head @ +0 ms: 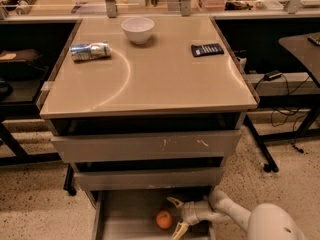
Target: Pick orange from bottom drawer and place on counter
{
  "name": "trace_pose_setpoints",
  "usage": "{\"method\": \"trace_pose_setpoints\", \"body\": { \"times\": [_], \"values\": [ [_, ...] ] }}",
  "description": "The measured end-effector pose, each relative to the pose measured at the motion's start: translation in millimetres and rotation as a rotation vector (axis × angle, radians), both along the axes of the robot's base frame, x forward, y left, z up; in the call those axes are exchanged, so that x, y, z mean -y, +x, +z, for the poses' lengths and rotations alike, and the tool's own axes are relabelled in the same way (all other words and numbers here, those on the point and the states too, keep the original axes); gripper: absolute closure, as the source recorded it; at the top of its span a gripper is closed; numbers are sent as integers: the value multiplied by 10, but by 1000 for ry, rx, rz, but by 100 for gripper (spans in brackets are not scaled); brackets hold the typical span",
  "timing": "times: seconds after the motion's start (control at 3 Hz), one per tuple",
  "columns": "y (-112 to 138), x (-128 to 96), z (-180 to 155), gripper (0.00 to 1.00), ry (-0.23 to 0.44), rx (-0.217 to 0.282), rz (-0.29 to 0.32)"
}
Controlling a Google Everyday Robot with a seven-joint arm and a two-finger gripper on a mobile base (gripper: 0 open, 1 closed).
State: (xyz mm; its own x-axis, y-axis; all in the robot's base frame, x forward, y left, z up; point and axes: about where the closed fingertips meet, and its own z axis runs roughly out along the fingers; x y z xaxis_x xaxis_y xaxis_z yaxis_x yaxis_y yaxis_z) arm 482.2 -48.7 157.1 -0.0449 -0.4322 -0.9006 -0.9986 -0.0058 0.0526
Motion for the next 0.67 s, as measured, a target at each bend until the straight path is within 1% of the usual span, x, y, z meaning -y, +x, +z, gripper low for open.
{"method": "trace_pose_setpoints", "body": {
  "times": [0.67],
  "values": [
    [-85, -77, -226, 0, -34, -15, -3]
  ]
}}
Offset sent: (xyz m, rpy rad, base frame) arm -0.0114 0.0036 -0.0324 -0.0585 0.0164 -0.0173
